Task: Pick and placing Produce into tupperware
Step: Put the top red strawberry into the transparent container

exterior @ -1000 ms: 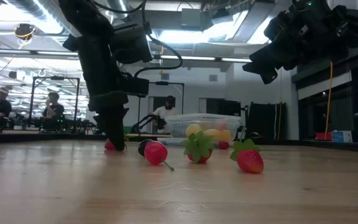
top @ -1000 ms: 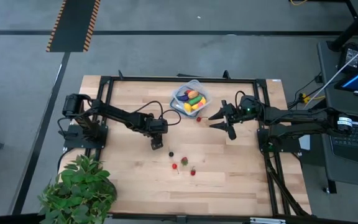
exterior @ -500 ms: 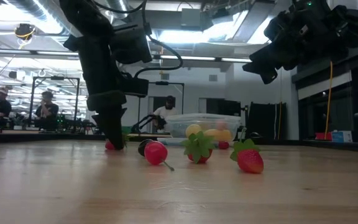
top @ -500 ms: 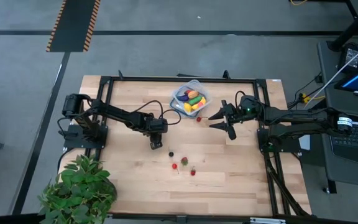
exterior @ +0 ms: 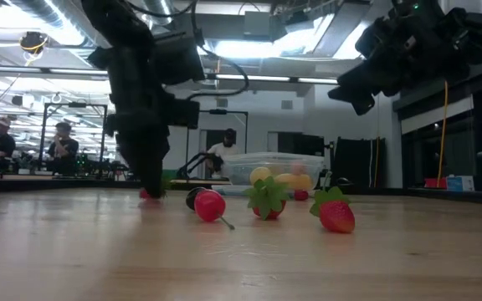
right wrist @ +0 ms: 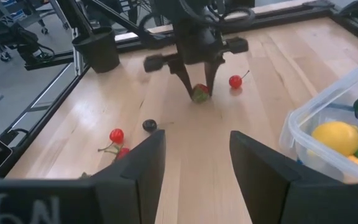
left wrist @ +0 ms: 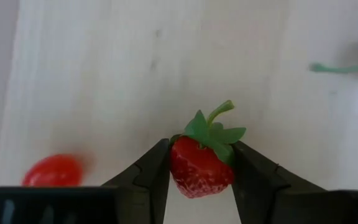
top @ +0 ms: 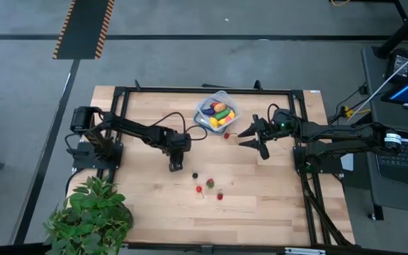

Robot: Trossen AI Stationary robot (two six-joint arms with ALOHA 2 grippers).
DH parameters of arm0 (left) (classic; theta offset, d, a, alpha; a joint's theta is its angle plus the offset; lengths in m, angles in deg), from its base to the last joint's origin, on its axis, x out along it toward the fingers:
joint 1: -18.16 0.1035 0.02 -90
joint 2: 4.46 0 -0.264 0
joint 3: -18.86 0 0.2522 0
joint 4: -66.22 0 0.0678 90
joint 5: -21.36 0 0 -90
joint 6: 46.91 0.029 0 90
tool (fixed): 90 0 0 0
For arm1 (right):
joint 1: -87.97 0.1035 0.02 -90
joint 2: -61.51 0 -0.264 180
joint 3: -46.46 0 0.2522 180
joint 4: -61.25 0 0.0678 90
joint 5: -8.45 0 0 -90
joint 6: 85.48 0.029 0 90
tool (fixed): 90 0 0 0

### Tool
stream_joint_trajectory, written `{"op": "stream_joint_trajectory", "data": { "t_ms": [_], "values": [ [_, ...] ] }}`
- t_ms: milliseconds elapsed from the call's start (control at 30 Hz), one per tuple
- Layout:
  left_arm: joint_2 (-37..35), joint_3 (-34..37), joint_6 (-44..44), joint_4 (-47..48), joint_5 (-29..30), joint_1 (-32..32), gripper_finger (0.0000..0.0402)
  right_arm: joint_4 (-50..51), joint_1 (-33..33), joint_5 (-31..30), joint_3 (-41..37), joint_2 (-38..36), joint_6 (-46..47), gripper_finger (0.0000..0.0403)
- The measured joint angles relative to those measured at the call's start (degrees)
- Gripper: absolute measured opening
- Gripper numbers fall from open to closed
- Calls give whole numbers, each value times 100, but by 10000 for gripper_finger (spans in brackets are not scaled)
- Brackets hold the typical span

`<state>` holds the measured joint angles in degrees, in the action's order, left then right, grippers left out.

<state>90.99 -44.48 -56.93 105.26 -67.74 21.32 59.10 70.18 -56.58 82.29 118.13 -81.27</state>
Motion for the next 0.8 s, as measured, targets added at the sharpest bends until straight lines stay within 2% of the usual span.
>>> {"op": "stream_joint_trajectory", "data": {
  "t_ms": [233, 500, 667, 800],
  "values": [
    [-477, -9, 146, -175, -93, 11, 129, 153, 1, 0, 0, 7, -24, 181],
    [-1089, 5, 166, -320, 201, -28, 129, 158, 1, 0, 0, 24, -179, 181],
    [-1426, 376, 172, -1086, 248, -77, 129, 156, 5, 4, 0, 26, -184, 181],
    [-1728, 895, 183, -2149, 266, -159, 129, 156, 13, 3, 0, 28, -188, 181]
  ]
}}
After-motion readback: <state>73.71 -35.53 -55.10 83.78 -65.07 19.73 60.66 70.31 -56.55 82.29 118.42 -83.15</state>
